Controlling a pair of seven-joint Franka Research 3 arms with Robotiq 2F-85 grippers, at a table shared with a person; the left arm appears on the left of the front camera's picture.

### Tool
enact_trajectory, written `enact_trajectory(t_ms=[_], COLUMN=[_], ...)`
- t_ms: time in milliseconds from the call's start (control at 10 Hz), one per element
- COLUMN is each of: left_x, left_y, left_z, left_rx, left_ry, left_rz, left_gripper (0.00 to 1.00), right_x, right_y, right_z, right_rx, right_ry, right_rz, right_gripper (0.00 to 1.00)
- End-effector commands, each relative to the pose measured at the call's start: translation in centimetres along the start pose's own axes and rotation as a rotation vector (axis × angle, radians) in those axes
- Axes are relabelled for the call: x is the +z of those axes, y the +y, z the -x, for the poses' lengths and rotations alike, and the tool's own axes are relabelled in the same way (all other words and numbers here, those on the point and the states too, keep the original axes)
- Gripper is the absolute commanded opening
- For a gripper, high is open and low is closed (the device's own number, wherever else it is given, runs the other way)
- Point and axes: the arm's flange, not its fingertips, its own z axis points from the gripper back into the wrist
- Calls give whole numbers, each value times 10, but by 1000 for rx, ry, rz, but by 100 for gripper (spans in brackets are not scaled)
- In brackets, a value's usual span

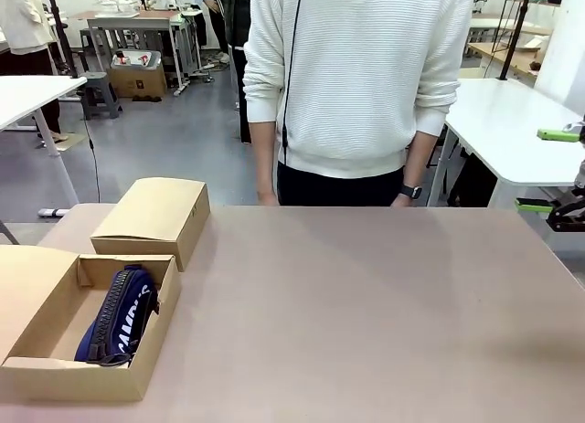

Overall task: Place items inside the box.
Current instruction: Close the lid of the Mailer Box closest to the robot.

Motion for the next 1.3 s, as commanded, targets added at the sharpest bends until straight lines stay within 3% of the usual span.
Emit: enact_trajectory(t_ms=[0,800,1000,1100,1200], left_x=[-4,-6,-2,4,10], left_y=[-10,-7,7,19,29], left_z=[-8,-6,-10,-7,10], left_rx=[80,72,-171,-248,-262], left_ry=[-7,-8,-12,1,94], left_rz=[62,65,78,179,187], left_gripper=[100,100,100,100,100], right_x=[1,1,1,1,1], right_y=[4,4,4,4,4], right_z=[2,2,2,2,2], right_rx=[-20,-20,-20,-20,-20], right_ry=[4,4,4,4,4], right_rz=[-16,-16,-16,-16,-16], right_gripper=[100,100,100,100,100])
